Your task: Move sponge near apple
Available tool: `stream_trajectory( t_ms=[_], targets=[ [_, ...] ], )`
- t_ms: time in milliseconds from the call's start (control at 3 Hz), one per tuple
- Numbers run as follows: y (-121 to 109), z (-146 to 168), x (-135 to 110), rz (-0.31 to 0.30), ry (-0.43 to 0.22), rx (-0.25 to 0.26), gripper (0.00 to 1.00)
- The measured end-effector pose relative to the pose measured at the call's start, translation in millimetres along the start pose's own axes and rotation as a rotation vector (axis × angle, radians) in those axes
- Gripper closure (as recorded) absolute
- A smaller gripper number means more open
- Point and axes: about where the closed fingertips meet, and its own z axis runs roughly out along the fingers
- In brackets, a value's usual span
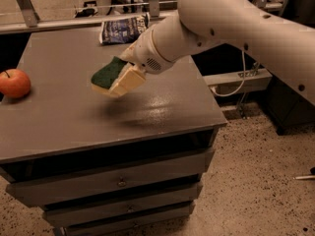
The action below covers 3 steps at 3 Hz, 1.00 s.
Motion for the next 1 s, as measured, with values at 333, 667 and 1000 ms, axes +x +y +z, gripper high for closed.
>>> stream_trajectory(
  t_ms=[333, 667, 1000],
  targets=[
    [-3, 7, -15, -0.026, -0.040, 0.012, 1.00],
    [-19, 35, -47, -0.088, -0.115, 0.021, 1.00],
    [-34, 63, -64, -0.125, -0.153, 0.009, 1.00]
  ],
)
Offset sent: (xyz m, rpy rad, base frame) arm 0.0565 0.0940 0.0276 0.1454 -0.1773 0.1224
